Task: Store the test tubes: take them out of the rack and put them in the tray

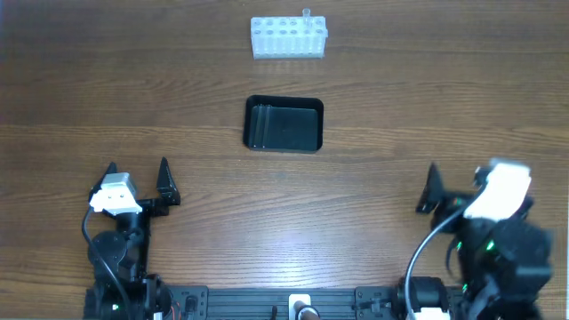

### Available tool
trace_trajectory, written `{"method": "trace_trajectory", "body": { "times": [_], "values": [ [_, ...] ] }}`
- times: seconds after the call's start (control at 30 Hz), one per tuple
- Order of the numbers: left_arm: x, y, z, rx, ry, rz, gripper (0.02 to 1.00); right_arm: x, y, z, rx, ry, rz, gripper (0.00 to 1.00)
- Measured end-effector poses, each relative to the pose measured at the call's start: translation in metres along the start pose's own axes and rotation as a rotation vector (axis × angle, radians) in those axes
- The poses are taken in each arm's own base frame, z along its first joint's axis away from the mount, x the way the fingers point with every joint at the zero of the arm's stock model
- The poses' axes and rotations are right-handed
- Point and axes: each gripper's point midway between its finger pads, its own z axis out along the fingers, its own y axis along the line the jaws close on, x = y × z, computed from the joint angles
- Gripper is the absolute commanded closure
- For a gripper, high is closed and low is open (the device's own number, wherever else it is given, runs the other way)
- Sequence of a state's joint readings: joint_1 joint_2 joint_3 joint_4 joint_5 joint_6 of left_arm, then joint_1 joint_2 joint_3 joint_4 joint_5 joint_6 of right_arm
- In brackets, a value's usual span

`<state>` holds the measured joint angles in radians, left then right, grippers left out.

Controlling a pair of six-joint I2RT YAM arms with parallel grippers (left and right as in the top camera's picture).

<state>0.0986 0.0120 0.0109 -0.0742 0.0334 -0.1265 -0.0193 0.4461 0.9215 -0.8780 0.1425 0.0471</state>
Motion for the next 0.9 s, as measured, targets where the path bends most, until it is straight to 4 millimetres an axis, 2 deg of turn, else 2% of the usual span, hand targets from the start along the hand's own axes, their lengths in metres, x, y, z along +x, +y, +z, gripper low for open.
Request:
{"method": "trace_trajectory", "body": {
  "times": [0.17, 0.3, 0.43, 0.57, 0.63, 0.73, 0.9],
  "values": [
    [0.0, 0.0, 0.0, 0.0, 0.0, 0.0, 0.02, -0.063, 0.011, 0.015, -0.035, 0.016, 0.0, 0.009],
    [0.0, 0.0, 0.0, 0.0, 0.0, 0.0, 0.02, -0.092, 0.027, 0.038, -0.085, 0.065, -0.012, 0.009],
    [0.0, 0.0, 0.0, 0.0, 0.0, 0.0, 0.02, -0.121, 0.066, 0.07, -0.184, 0.082, -0.05, 0.007],
    [0.0, 0.0, 0.0, 0.0, 0.0, 0.0, 0.02, -0.146, 0.123, 0.112, -0.269, 0.078, -0.063, 0.009],
    [0.0, 0.0, 0.0, 0.0, 0.0, 0.0, 0.02, -0.144, 0.147, 0.136, -0.254, 0.113, -0.057, 0.007],
    [0.0, 0.0, 0.0, 0.0, 0.0, 0.0, 0.02, -0.127, 0.176, 0.177, -0.188, 0.169, -0.06, 0.007],
    [0.0, 0.0, 0.0, 0.0, 0.0, 0.0, 0.023, -0.102, 0.218, 0.231, -0.116, 0.199, -0.086, 0.007]
  ]
}}
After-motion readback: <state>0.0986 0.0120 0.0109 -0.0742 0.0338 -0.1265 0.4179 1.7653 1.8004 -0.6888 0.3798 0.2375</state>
